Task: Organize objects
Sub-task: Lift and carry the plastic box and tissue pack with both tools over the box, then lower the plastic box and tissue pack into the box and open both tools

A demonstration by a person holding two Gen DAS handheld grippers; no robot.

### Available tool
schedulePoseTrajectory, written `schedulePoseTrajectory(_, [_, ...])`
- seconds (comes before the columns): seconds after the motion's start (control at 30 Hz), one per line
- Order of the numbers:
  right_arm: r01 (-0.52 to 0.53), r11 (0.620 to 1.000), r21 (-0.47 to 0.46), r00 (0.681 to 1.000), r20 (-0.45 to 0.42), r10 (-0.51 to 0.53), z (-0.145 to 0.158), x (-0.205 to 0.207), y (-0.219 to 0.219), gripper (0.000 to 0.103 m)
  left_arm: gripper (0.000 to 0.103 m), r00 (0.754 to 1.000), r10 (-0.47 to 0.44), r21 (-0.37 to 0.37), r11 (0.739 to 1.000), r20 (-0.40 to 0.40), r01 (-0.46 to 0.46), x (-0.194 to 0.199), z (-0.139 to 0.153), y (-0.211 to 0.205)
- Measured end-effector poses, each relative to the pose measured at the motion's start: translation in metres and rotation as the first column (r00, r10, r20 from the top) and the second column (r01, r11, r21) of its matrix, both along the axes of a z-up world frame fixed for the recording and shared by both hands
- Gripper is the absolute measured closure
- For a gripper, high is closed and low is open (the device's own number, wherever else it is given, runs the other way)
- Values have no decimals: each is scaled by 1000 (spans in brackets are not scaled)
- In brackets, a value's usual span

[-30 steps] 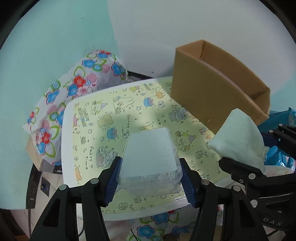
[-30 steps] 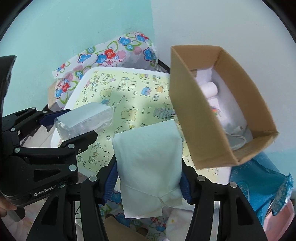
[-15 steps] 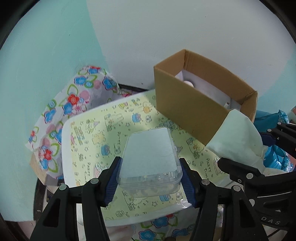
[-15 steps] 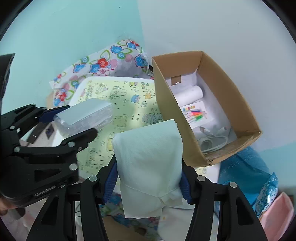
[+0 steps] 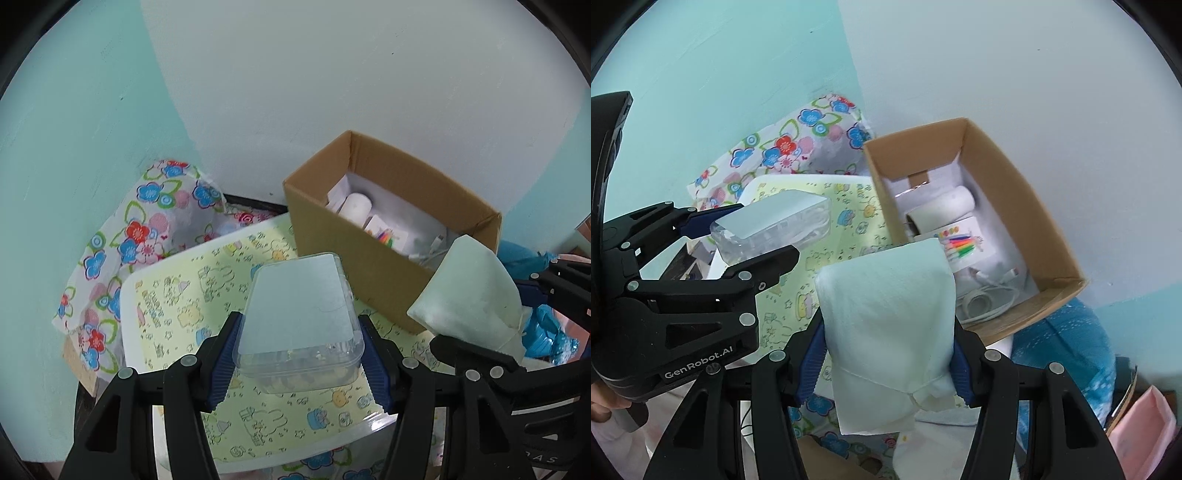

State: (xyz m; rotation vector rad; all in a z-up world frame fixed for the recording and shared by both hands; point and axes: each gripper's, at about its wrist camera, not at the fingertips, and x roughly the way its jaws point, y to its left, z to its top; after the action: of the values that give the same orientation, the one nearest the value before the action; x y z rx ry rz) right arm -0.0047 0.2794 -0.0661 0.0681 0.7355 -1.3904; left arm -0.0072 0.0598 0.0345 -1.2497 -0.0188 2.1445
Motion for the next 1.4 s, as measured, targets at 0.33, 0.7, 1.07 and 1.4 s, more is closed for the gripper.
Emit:
schedulePoseTrajectory(0.33, [-4, 1000, -12, 999, 47, 5, 35, -28, -14, 42, 41, 1000, -7, 21, 1000, -12, 8, -25, 25, 31])
schedulePoseTrajectory(0.7, [10, 1000, 11, 991, 131, -11, 45, -56, -52, 42, 41, 999, -8, -15, 1000, -45, 8, -52, 33, 63])
schedulePoseTrajectory(1.07, [12, 1000, 21, 985, 170, -15, 48, -80, -69, 42, 41, 999, -29, 0, 1000, -26, 29, -71, 27, 96])
schedulePoseTrajectory(1.4, [0, 999, 54, 984, 181, -10, 46, -88, -76, 42, 41, 999, -10, 21, 1000, 32, 9, -87, 16, 116])
